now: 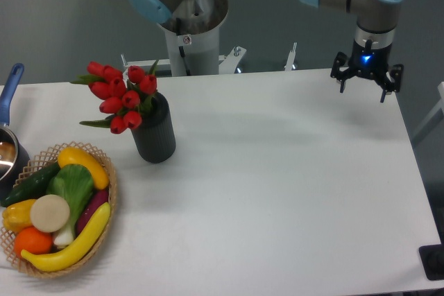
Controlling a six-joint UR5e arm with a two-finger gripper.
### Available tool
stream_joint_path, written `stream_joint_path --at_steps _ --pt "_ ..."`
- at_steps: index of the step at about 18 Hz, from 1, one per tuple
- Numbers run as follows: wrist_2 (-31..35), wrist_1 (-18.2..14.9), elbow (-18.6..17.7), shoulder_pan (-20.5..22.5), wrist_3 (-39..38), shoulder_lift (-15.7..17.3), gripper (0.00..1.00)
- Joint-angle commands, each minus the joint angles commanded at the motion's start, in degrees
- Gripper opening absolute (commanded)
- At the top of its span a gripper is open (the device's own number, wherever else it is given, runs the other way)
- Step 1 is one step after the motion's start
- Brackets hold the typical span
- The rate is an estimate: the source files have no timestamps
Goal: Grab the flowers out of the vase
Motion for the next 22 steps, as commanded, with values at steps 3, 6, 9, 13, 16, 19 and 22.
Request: stream_joint_path --at_steps 3,6,9,13,16,19,22 --pt "-0.09 0.0 -0.09 0.0 0.0 0.0 1.0" --pt "-0.44 0.09 -0.17 0.09 0.0 0.26 1.0" --pt "-0.79 0.09 -0.18 0.09 0.0 0.35 1.0" --pt "-5.26 0.26 -1.75 0.44 -0.09 1.14 1.0" --pt "-8.87 0.44 -4.21 0.35 -0.44 3.07 1.0" --pt "-15.09 0.61 -7.02 0.62 -0.61 4.74 1.0" --pt "-23.45 1.05 -8.44 0.79 -0.7 7.12 1.0"
